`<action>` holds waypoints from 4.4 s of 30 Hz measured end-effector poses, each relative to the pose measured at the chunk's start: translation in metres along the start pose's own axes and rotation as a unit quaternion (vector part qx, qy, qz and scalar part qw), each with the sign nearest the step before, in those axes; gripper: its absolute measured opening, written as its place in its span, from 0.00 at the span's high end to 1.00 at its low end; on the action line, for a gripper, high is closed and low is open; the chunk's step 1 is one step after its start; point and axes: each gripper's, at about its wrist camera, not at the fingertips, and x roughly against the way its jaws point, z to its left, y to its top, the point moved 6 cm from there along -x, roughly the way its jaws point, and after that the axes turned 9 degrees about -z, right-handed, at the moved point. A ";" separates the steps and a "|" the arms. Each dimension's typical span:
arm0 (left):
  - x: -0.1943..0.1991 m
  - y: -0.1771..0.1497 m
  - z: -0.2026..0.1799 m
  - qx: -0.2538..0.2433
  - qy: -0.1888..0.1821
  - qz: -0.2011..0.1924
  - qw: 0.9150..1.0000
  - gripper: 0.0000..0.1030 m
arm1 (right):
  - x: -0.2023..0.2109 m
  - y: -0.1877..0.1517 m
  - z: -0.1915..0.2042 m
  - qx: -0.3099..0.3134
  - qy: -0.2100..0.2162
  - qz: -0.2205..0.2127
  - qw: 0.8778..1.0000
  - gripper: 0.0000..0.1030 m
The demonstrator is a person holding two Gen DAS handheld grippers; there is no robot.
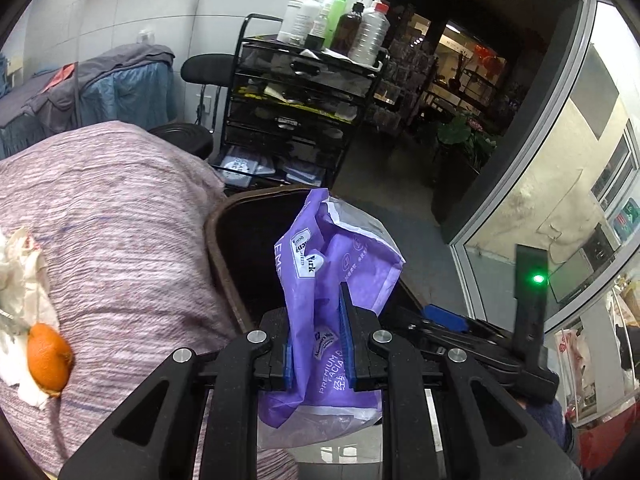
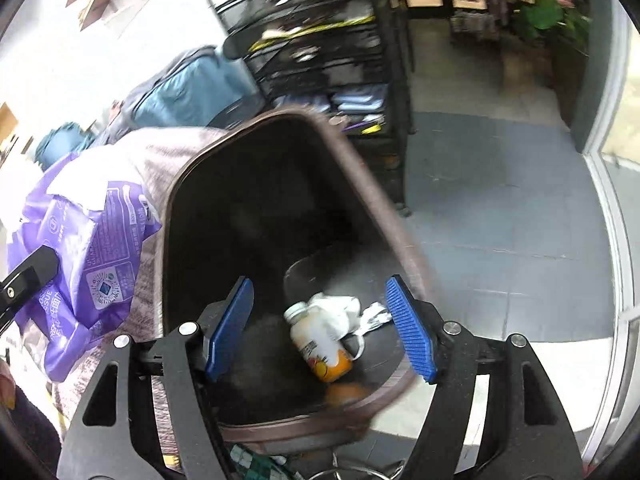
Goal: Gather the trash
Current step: 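Carry the packet and bottle to the brown bin and release both inside, then move both tools back over the bed toward the yellow foam net, then grasp the yellow foam net with the left gripper while the right grasps the milk carton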
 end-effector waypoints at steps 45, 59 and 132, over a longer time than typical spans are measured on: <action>0.015 -0.009 -0.023 -0.063 0.049 -0.028 0.996 0.06 | 0.027 0.005 -0.017 -0.046 0.012 -0.046 0.998 0.19; 0.087 -0.012 0.049 -0.031 0.120 -0.082 0.989 0.06 | 0.035 0.000 0.090 0.040 0.105 -0.048 0.993 0.19; 0.236 -0.080 0.345 0.159 0.294 -0.094 0.938 0.78 | -0.069 -0.142 0.561 0.530 0.209 0.049 0.821 0.49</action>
